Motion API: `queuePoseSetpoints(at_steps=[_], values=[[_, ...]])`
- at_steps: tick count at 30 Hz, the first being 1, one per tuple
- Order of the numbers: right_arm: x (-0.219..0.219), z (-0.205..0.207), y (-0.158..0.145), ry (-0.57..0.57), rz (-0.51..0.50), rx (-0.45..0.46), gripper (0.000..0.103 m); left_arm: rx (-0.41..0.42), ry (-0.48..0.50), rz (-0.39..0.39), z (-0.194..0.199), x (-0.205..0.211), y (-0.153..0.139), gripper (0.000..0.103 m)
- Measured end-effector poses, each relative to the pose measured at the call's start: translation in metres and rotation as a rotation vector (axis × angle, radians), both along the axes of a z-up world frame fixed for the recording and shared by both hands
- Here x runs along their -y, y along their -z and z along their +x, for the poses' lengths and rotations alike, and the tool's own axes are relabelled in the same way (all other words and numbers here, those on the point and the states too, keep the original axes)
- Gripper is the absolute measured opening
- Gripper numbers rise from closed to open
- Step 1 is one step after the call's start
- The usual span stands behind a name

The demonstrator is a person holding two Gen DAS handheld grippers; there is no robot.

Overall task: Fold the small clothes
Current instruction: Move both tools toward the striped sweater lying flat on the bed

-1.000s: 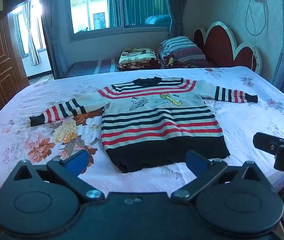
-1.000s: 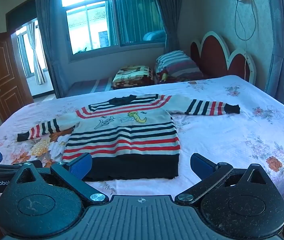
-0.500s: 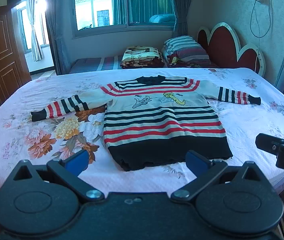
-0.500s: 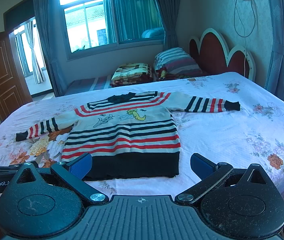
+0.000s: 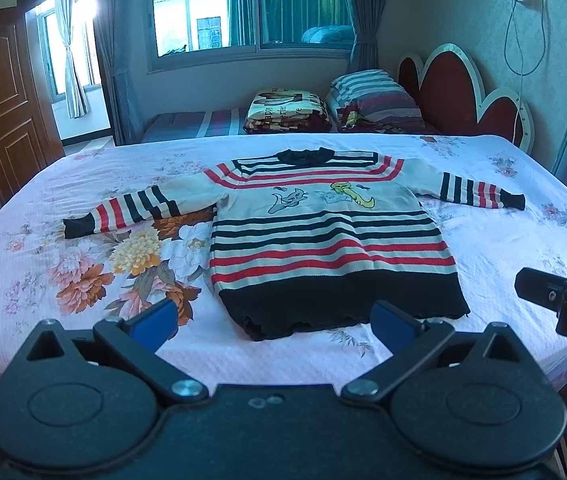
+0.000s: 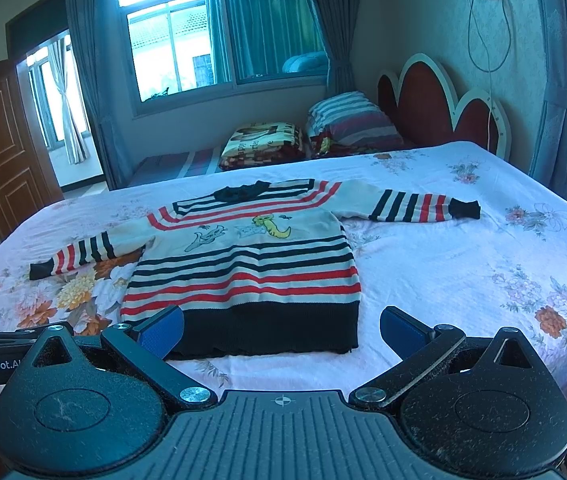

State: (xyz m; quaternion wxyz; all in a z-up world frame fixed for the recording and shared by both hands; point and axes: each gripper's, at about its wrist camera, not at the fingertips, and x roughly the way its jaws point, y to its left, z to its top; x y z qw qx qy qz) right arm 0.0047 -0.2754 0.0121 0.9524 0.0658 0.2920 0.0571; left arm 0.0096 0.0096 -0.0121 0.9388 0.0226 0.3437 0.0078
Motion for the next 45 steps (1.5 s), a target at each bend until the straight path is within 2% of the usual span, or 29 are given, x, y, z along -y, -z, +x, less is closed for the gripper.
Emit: queuePoseSetpoints(at_steps=[30, 45], values=[[-0.007, 0.005, 0.000, -0.006, -0.006, -0.007, 0.103, 0.002, -0.004, 0.000, 0.002, -0.004, 0.001, 0.102], [-0.009, 0.016, 0.000, 0.018, -0.027, 0.031, 0.103, 0.017, -0.004, -0.011, 0.009, -0.010, 0.001, 0.102]])
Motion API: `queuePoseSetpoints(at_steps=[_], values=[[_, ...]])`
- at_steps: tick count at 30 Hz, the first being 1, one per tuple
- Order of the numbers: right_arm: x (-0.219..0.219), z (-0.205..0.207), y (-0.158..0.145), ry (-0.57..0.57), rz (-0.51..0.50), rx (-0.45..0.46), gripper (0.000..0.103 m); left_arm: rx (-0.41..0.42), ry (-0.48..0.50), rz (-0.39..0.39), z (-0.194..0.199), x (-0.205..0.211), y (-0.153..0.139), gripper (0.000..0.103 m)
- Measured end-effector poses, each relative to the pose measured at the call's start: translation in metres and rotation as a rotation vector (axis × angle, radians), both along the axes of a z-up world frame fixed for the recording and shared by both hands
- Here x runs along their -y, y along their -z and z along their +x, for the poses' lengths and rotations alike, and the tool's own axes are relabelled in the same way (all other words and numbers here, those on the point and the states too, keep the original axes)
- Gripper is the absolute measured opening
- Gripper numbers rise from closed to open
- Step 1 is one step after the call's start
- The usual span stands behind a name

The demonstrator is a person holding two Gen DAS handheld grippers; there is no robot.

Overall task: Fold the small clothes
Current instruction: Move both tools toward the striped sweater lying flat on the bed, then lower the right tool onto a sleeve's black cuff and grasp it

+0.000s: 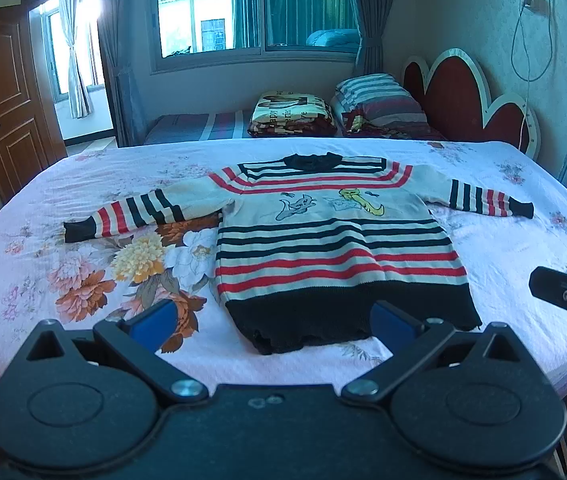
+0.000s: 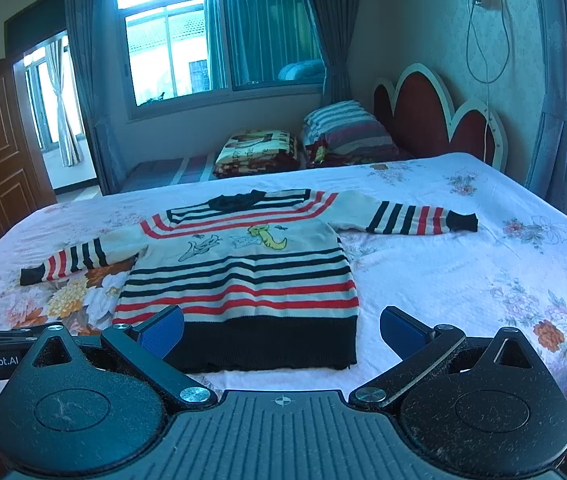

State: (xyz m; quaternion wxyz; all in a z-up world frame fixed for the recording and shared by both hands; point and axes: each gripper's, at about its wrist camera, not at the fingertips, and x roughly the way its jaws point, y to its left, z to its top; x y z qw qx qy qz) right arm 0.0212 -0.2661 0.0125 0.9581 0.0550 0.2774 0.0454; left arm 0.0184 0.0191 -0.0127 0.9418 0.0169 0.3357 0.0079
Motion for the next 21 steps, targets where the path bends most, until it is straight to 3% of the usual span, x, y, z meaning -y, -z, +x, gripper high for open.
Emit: queuePoseSetpoints(at_steps=[9, 21], values=[[0.008, 0.048, 0.008, -0.017, 0.027, 0.011, 0.103, 0.008, -0.021, -0.005, 0.049, -0.002, 0.005, 0.102], [0.043, 0.173, 0.032, -0.020, 0.035, -0.029, 0.103, -0.035, -0.069, -0.023, 0.162, 0.016, 0.029, 0.099]])
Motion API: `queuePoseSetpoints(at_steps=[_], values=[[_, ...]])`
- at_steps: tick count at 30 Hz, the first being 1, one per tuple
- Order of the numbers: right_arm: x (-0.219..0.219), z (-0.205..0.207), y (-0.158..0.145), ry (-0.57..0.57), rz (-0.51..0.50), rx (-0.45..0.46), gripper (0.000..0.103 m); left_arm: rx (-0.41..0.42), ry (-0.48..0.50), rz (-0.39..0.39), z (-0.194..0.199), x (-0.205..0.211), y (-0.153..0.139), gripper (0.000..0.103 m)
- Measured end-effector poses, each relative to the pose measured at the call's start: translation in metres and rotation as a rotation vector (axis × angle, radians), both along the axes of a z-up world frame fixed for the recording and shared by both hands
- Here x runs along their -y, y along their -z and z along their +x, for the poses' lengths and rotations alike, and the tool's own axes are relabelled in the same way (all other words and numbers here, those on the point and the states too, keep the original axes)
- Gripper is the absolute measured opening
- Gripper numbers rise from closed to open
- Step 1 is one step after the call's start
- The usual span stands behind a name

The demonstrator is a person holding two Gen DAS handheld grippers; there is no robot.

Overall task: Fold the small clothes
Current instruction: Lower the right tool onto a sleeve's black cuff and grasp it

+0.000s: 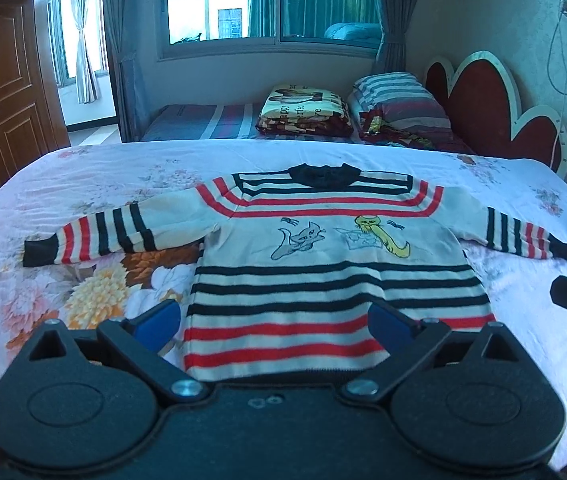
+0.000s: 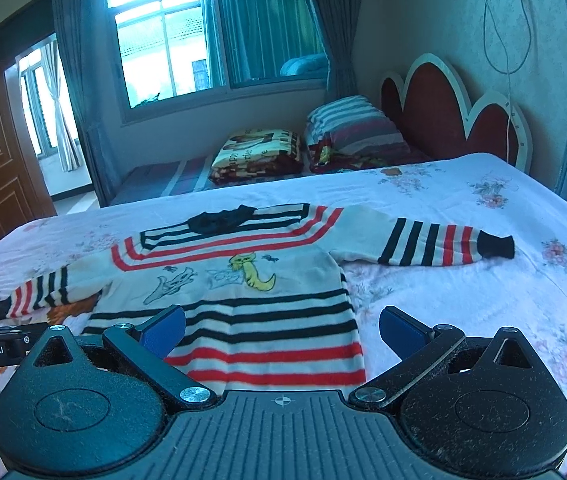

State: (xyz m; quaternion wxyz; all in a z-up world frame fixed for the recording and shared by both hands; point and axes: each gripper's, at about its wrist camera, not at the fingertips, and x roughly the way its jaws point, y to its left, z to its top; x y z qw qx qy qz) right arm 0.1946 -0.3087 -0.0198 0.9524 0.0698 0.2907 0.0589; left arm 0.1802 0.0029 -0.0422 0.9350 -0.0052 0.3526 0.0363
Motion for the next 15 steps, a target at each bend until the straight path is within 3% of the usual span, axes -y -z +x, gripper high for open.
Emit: queuePoseSetpoints(at_steps=[9, 15], values=[[0.035, 0.096, 0.027, -0.002, -0.007, -0.055, 0.102, -0.040, -0.042, -0.023, 0.085, 0.018, 0.028, 0.093], [0.060, 0.146, 0.046, 0.013, 0.003, -0.087, 0.102, -0.066, -0.047, 0.012, 0.134, 0.041, 0.047, 0.086]])
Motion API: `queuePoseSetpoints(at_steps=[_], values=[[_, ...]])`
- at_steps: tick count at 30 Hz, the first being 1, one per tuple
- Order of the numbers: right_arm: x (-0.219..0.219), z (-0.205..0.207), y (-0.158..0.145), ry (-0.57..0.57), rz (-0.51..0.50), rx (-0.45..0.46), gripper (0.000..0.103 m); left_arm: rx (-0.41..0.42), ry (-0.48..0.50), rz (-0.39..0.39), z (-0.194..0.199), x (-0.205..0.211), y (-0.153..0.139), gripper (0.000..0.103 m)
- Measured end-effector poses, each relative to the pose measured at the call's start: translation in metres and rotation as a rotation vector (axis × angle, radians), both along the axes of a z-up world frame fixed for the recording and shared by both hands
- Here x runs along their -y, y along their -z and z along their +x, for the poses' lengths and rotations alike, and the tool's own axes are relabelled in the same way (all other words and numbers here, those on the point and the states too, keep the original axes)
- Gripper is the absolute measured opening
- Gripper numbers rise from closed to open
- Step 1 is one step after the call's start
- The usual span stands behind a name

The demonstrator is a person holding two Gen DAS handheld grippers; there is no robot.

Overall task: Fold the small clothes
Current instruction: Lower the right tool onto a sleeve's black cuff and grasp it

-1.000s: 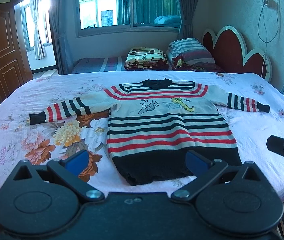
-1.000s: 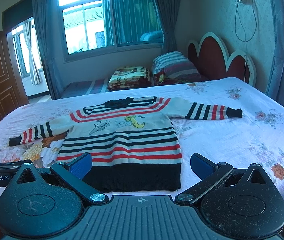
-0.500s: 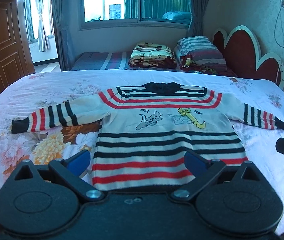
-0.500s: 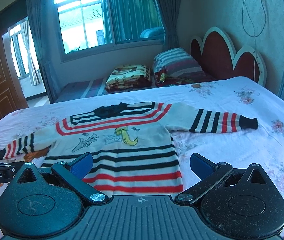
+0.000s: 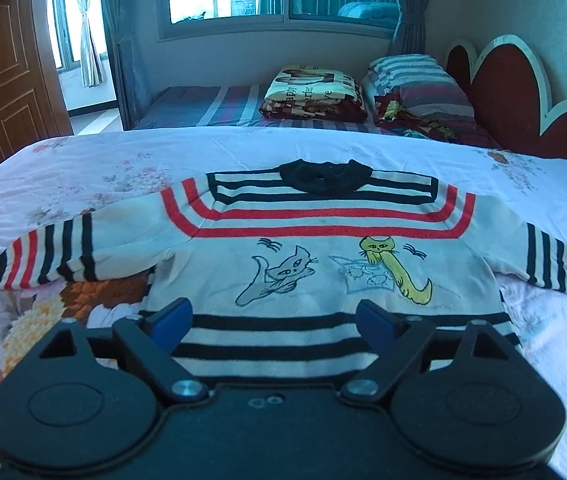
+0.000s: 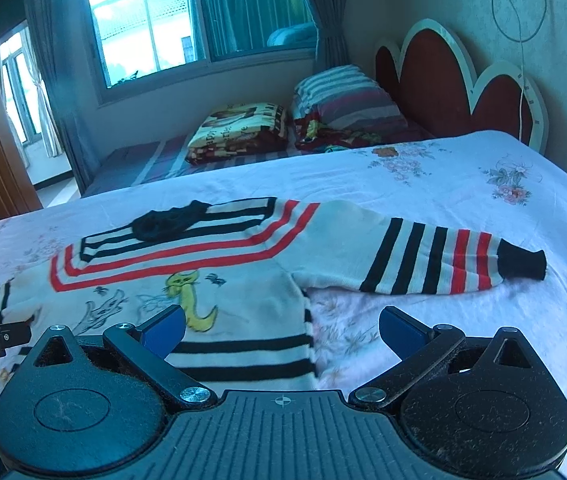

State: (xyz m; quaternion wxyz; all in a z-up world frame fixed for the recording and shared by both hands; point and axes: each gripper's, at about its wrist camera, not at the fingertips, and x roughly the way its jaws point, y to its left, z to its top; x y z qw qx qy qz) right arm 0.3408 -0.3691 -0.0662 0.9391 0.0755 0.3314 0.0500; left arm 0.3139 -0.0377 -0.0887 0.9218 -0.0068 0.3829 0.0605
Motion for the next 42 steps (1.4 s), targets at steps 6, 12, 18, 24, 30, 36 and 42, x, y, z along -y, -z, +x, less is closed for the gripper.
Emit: queuePoseSetpoints(at_steps=[6, 12, 18, 24, 30, 36, 42], values=[[0.022, 0.034, 0.019, 0.024, -0.004, -0.016, 0.102, -0.034, -0.002, 0.001, 0.039, 0.015, 0.018, 0.081], [0.056, 0.067, 0.045, 0.088, 0.012, -0.082, 0.079, -0.043, 0.003, 0.018, 0.066, 0.031, 0.030, 0.081], [0.101, 0.091, 0.069, 0.198, 0.005, -0.124, 0.079, -0.059, 0.013, 0.027, 0.089, 0.044, 0.042, 0.081], [0.160, 0.112, 0.095, 0.345, 0.031, -0.190, 0.078, -0.084, 0.025, 0.036, 0.109, 0.053, 0.056, 0.074], [0.193, 0.122, 0.111, 0.424, 0.022, -0.221, 0.078, -0.104, 0.047, 0.038, 0.122, 0.057, 0.067, 0.068], [0.211, 0.130, 0.120, 0.468, 0.075, -0.239, 0.052, -0.110, 0.051, 0.031, 0.132, 0.058, 0.073, 0.066], [0.222, 0.140, 0.121, 0.526, 0.096, -0.220, 0.052, -0.120, 0.042, 0.026, 0.140, 0.054, 0.077, 0.066]])
